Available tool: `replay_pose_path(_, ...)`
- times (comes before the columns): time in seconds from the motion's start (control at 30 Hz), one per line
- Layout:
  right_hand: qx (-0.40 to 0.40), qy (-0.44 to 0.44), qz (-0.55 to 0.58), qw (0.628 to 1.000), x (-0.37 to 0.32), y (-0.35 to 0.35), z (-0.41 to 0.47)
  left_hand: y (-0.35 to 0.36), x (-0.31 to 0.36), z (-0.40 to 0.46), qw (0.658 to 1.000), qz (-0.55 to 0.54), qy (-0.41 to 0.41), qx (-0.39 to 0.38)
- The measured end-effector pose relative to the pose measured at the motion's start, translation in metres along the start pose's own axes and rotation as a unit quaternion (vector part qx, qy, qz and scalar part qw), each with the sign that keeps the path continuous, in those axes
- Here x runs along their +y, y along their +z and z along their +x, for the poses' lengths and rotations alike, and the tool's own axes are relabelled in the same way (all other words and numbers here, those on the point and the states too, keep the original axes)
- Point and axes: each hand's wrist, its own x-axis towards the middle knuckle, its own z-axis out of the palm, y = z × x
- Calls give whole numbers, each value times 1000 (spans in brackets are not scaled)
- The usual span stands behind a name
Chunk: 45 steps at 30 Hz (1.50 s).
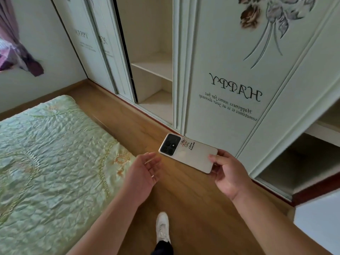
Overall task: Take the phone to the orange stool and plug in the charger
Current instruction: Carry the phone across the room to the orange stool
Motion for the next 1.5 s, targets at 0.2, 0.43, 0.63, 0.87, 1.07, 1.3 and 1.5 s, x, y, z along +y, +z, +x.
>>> replay_pose_path(0.2,35,-17,-9,999,-39,64,112,33,75,117,1000,1,7,-2)
replay_pose_path(0.43,38,-39,8,998,-90,126,208,65,181,219,998,-3,52,-34)
replay_pose_path(0.63,14,-25,4,1000,-123,165,290,71,217,294,998,-15,52,-29)
replay_pose_path(0.87,-27,16,2,1000,-154,194,418,97,247,382,997,-30,67,26)
replay_pose_path(1.07,-77,53,6,996,-205,223,526,151,283,454,993,-51,90,58)
replay_pose_path(1.3,-131,78,-21,988,-252,271,618,172,319,513,986,-67,134,76)
replay_pose_path(1.5,-170,96,-35,980,-246,321,674,154,343,550,979,-74,154,111)
